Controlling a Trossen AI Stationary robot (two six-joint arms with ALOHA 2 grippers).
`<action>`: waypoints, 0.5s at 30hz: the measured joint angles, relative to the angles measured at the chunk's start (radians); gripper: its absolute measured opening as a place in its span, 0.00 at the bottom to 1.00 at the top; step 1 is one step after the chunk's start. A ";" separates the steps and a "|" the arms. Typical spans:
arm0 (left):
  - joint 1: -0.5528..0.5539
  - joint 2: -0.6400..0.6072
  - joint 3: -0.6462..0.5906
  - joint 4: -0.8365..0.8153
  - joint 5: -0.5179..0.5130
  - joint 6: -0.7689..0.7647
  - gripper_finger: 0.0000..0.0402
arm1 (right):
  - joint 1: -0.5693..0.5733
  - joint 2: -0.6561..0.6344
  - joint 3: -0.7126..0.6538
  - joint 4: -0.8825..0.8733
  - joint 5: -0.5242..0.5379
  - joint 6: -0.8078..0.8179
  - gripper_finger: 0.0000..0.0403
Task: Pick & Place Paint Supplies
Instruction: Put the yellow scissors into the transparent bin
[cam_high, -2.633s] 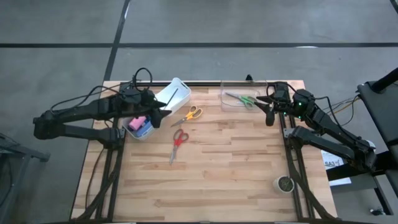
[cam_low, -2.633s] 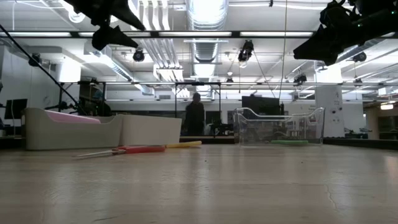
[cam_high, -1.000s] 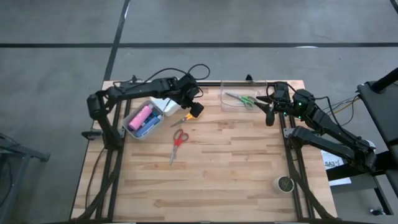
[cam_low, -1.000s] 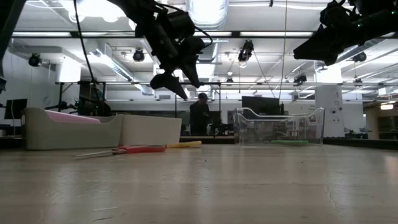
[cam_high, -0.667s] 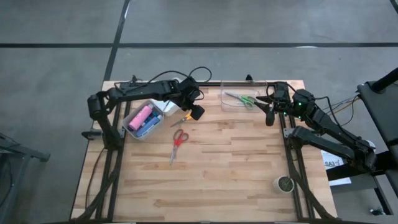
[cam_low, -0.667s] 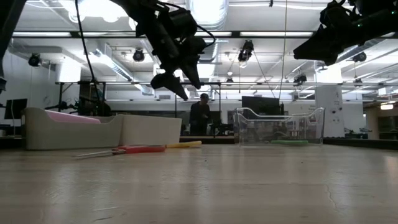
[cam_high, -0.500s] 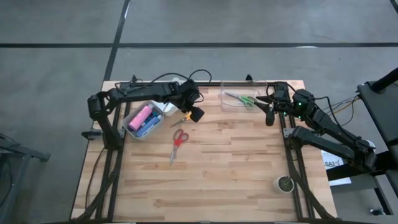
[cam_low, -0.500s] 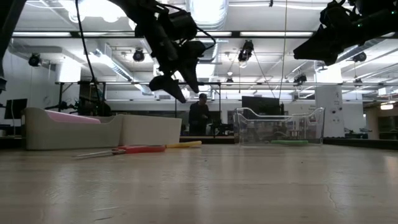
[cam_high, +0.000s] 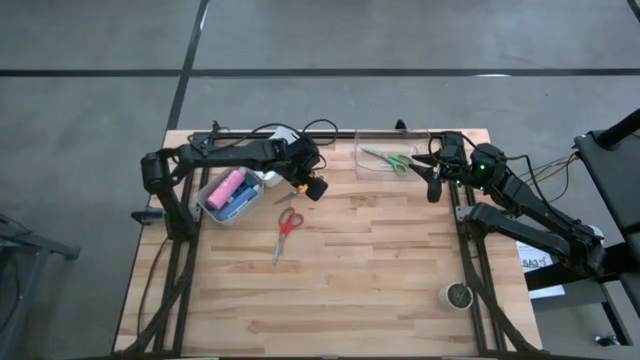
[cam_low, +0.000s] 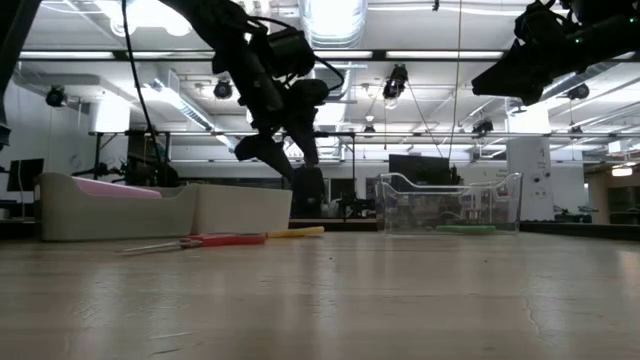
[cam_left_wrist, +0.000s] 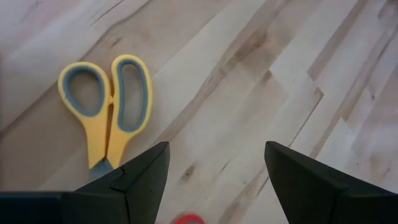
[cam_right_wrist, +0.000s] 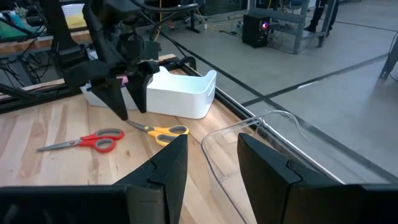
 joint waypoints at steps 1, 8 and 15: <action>0.000 0.000 -0.008 0.013 0.000 0.000 0.68 | 0.000 0.000 0.000 0.000 0.000 0.000 0.34; -0.003 0.000 -0.084 0.177 -0.003 0.011 0.68 | 0.000 0.000 0.000 0.000 0.000 0.000 0.34; -0.003 0.049 -0.104 0.241 -0.002 -0.012 0.68 | 0.000 0.000 0.000 0.000 0.000 0.000 0.34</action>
